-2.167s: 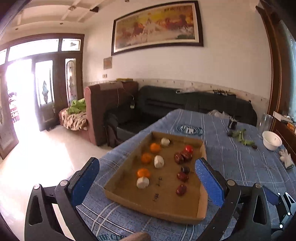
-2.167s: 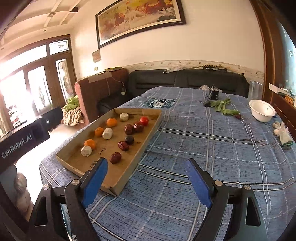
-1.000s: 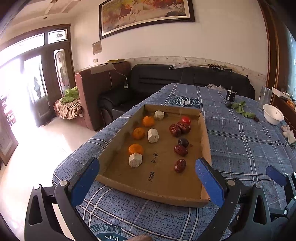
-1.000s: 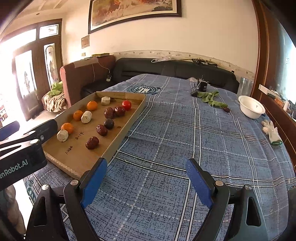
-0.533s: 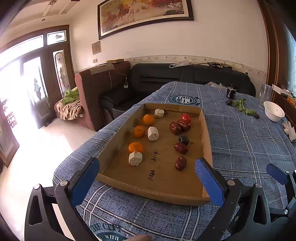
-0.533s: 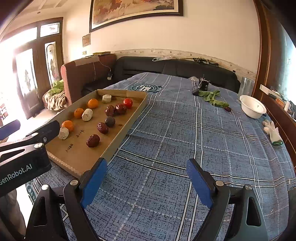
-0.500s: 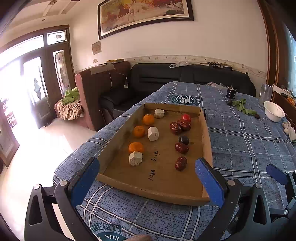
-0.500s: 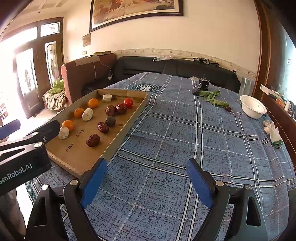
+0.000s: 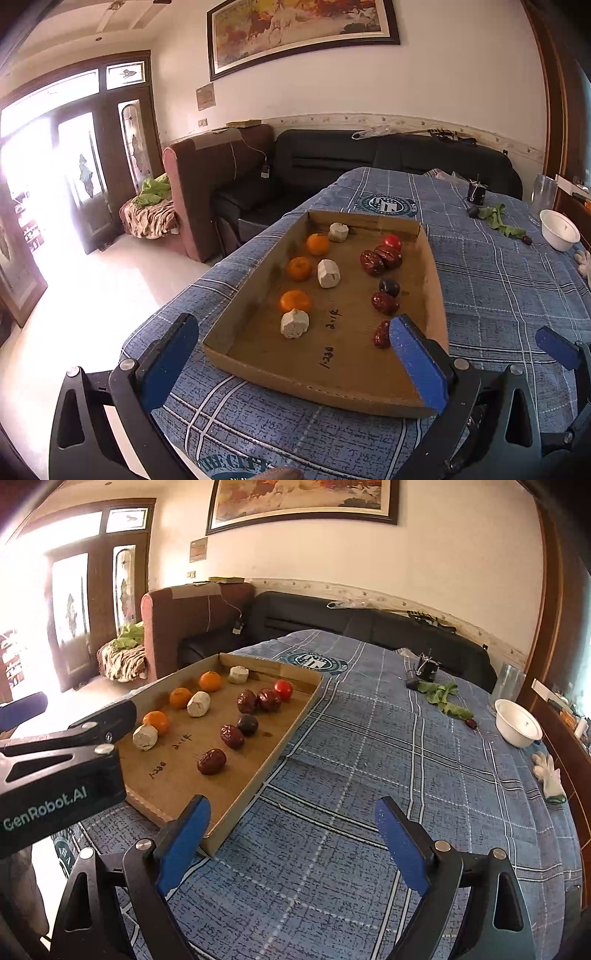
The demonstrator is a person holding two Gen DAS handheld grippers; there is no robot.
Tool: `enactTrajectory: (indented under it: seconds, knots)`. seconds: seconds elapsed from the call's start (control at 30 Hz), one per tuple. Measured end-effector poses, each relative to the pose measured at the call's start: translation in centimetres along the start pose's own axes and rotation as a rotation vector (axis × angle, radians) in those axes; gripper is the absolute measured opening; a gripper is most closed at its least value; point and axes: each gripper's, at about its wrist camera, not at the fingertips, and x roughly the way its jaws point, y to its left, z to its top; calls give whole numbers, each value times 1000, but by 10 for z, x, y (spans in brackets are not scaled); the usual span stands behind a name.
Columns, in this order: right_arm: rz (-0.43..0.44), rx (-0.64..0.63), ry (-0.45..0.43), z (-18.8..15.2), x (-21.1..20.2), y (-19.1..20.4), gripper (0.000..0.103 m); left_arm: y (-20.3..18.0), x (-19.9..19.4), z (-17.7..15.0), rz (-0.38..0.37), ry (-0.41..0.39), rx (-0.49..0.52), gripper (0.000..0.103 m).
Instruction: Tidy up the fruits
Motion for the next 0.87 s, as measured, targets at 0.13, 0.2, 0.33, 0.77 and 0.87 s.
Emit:
enactTrajectory:
  seconds: [0.13,0.2,0.33,0.77,0.87]
  knots:
    - [1,-5,5,1,3,0,94,-3,4,-2,-8,12,8,103]
    - [2,-5,7,1,4,-1,94,-6,6,-2,-13,18,17,103]
    - [5,-2,14,2,7,-2,94,-10,8,-2,-21,21,26,103]
    - [13,-8,19,2,9,1,94,-12,8,-1,-45,25,27,103]
    - [15,0,16,2,8,-1,94,-13,7,-1,-55,36,32,103]
